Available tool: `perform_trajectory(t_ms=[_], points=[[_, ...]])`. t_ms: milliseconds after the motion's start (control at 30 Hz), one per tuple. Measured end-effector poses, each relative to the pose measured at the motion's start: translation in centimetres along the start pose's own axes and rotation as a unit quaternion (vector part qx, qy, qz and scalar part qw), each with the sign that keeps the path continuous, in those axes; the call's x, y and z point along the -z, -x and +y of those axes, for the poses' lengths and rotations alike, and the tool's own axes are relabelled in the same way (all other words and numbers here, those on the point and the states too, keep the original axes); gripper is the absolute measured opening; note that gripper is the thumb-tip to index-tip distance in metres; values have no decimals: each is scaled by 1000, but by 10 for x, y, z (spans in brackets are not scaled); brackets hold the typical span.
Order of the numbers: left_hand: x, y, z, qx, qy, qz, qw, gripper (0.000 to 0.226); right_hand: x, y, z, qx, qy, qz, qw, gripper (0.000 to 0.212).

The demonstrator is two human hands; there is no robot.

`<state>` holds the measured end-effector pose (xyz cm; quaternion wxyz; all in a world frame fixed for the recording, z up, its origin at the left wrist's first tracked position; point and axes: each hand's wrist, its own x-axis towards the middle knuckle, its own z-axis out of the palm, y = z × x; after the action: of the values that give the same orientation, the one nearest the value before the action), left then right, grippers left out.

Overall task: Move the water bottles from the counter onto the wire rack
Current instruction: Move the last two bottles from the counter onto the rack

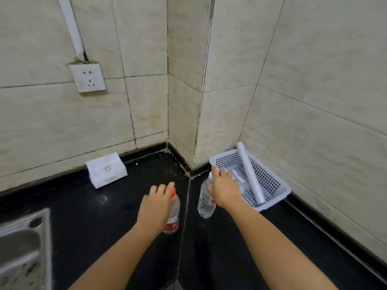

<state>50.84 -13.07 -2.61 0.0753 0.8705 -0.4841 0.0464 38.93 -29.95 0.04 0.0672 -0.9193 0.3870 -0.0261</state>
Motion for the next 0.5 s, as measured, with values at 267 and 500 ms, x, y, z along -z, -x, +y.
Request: perform_trajectory(t_ms=[267,500], points=[[3,-14,8,13,35,-7,999,50,-12,-5,1,3,5,26,1000,49],[3,-1,4,83,219,38,971,16,-25,60,-4,-32,-139,74,987,33]])
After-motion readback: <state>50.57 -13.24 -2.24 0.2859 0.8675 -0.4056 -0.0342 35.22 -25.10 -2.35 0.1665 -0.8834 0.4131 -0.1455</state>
